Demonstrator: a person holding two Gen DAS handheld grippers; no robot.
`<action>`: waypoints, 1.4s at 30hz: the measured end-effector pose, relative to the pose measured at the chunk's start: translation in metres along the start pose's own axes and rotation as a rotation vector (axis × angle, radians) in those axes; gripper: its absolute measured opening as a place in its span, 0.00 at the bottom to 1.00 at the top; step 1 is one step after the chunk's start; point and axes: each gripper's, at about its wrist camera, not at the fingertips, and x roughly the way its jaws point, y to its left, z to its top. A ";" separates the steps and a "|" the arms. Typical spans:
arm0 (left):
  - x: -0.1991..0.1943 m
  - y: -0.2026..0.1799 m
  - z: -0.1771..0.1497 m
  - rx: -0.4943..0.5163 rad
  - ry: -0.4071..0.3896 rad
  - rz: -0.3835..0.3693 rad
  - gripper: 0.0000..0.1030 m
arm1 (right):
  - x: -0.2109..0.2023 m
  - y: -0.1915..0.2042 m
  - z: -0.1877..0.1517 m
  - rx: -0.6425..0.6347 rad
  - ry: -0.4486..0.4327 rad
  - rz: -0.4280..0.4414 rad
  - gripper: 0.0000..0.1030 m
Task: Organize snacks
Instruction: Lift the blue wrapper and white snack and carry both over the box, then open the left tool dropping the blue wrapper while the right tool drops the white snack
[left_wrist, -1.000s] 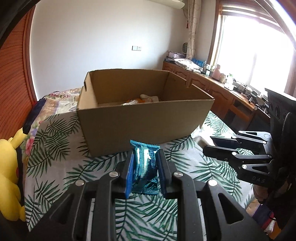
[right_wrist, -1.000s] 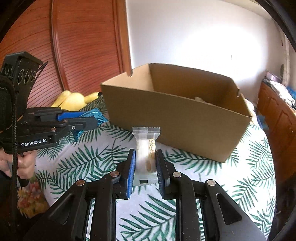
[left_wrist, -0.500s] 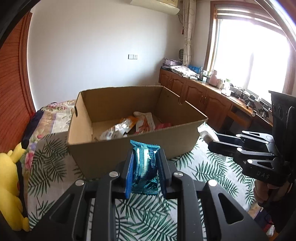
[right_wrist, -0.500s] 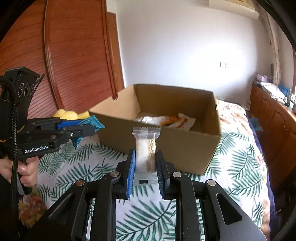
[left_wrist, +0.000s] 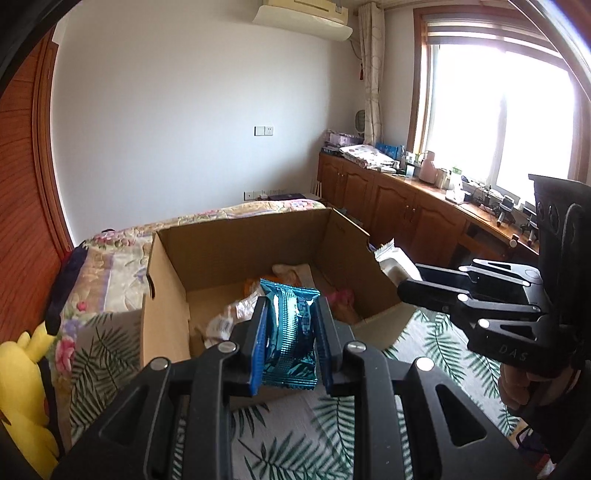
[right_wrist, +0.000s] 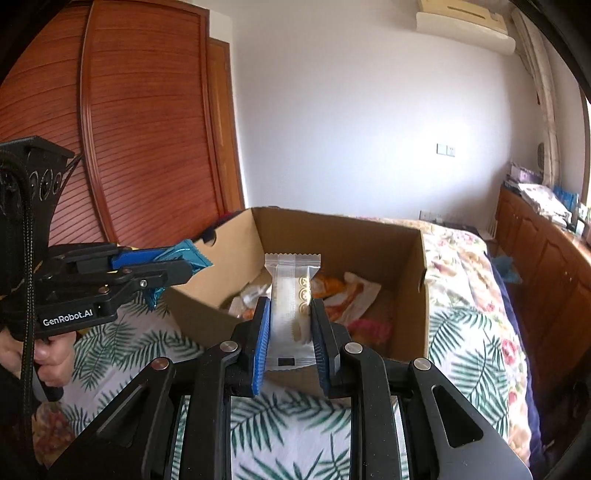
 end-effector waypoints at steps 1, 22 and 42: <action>0.004 0.003 0.004 0.001 -0.003 0.002 0.21 | 0.002 0.000 0.001 -0.003 -0.002 0.001 0.19; 0.110 0.037 0.005 -0.050 0.137 0.035 0.21 | 0.094 -0.027 0.015 0.003 0.088 -0.041 0.19; 0.130 0.034 0.000 -0.060 0.196 0.073 0.27 | 0.136 -0.033 0.009 0.054 0.239 -0.038 0.21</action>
